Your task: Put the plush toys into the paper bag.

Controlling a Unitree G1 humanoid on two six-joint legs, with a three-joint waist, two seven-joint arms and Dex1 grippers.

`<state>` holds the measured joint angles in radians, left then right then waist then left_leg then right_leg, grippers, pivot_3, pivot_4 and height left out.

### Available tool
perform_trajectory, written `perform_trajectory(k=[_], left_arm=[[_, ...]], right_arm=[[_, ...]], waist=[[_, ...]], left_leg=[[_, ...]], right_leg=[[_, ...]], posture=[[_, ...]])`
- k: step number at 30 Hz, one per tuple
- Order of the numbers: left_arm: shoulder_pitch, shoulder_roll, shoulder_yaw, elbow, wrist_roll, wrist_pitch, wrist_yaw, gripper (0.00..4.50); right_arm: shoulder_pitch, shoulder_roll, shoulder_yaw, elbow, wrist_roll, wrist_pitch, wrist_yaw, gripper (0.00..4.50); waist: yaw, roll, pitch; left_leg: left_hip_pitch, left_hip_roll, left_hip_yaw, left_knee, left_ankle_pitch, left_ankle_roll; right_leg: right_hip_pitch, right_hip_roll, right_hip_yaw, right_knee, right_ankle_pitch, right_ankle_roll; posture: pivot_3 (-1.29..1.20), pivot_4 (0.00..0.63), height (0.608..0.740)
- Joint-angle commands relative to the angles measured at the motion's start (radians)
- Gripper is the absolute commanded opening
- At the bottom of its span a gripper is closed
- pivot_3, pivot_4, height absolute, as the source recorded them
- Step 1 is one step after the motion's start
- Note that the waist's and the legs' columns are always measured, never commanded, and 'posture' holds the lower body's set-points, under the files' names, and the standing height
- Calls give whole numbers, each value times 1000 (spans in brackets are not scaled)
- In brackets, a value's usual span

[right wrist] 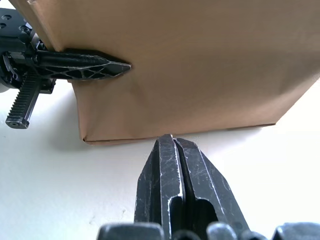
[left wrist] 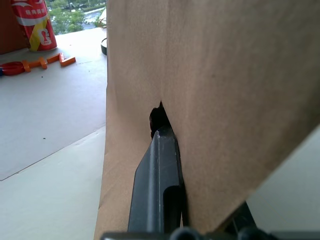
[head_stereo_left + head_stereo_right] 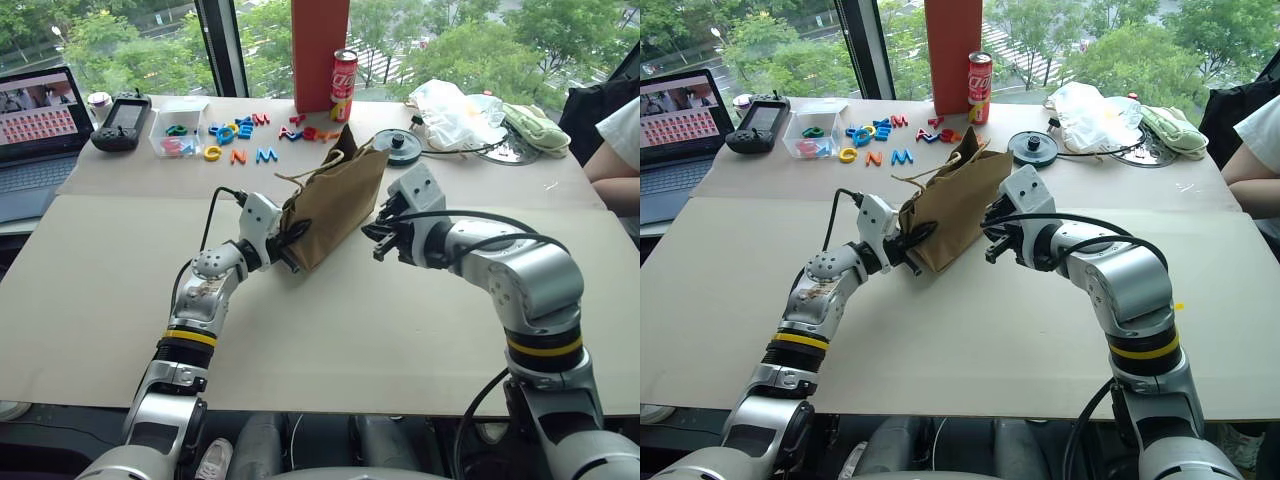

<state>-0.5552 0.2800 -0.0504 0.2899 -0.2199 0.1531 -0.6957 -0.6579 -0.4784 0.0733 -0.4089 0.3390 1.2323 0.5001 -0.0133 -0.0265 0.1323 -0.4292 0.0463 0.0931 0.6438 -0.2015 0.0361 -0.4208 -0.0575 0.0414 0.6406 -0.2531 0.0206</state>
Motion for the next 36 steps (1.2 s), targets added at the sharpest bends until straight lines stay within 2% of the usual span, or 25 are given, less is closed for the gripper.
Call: perform_trajectory(k=[1,5,10,13,19,22,28,36], left_arm=[[-5,3,18,-54,-23,-27,-19,24],[-6,29,36,-100,-59,-10,-64,24],[5,147,51,-219,-188,64,-280,24],[18,242,33,-237,-224,105,-428,24],[37,365,-5,-233,-232,86,-652,24],[14,382,-16,-228,-239,87,-721,24],[-30,341,-20,-154,-213,51,-729,24],[-24,346,-42,-86,-189,2,-790,24]], right_arm=[[-2,-5,-42,-28,23,-48,6,0],[22,-65,-101,-30,42,-84,54,0],[70,-232,-268,46,125,-161,206,0],[93,-319,-264,151,104,-251,280,0],[70,-385,-259,265,96,-346,334,0],[92,-418,-250,242,111,-376,386,0],[121,-453,-265,214,153,-403,467,0],[151,-528,-327,160,308,-388,642,0]], waist=[[0,0,0],[1,0,0],[4,0,0],[1,0,0],[-6,1,1],[-1,1,1],[8,1,1],[8,1,1]], left_leg=[[0,0,0,0,0,0],[0,0,0,0,0,0],[-1,0,0,0,0,0],[0,0,0,0,0,0],[4,1,3,-1,0,0],[4,1,3,-1,0,0],[3,1,3,0,0,0],[3,1,3,0,0,0]], right_leg=[[0,0,0,0,0,0],[0,0,0,0,0,0],[0,-1,0,-1,0,0],[1,0,0,-3,0,0],[2,1,2,-3,-1,0],[2,1,2,-2,-1,-1],[2,1,2,-3,-1,0],[2,1,2,-2,-1,0]], posture=[[0,150,739],[0,150,739],[0,150,739],[0,150,739],[0,150,739],[0,150,739],[0,150,739],[0,150,739]])
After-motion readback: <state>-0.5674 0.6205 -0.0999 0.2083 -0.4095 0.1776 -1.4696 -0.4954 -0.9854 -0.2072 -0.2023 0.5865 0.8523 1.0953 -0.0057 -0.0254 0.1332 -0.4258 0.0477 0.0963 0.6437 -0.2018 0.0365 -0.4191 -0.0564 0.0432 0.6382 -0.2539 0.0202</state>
